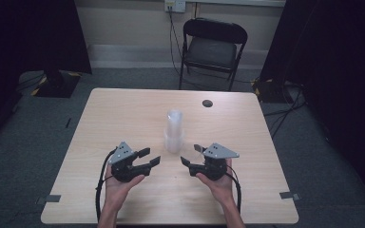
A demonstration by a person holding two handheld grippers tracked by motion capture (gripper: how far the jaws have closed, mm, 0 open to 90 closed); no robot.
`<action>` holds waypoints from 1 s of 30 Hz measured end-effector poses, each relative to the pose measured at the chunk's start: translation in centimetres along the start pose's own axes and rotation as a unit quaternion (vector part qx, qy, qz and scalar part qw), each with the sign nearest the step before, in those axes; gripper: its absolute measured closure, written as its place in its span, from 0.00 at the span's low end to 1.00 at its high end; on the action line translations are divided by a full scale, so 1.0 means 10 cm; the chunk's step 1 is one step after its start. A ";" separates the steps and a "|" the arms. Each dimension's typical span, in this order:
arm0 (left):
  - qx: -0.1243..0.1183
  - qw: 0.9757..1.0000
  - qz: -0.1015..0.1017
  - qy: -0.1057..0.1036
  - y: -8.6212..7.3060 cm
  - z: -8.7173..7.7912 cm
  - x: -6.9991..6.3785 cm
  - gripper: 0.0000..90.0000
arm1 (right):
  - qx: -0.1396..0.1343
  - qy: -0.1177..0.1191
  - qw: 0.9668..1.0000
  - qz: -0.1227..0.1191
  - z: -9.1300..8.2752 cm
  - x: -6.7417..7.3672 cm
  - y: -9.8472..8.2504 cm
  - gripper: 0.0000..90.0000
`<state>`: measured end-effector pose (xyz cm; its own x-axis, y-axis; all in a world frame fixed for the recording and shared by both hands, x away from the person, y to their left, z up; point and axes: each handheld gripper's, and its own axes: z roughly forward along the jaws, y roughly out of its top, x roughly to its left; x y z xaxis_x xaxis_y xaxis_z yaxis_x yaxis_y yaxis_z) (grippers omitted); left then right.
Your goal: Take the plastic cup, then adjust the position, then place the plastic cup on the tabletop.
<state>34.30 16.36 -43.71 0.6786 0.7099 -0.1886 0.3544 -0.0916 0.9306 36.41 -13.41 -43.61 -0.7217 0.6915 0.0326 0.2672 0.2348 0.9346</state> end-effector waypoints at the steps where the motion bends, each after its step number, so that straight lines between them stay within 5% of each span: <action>1: 0.000 1.000 -0.002 0.003 -0.01 -0.01 0.00 0.47 | 0.000 -0.003 1.000 0.006 -0.01 -0.02 0.00 0.34; 16: -0.009 1.000 -0.013 0.023 -0.19 -0.16 0.02 0.46 | -0.019 -0.059 0.997 0.041 -0.06 -0.32 -0.01 0.34; 30: -0.014 0.999 -0.027 0.034 -0.32 -0.24 0.05 0.44 | -0.030 -0.087 0.993 0.071 -0.01 -0.57 -0.03 0.34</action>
<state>31.97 18.68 -46.02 0.6141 0.7586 -0.2179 0.3697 -0.0325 0.9286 40.33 -17.49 -44.05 -0.5565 0.8238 0.1083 0.3162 0.0894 0.9445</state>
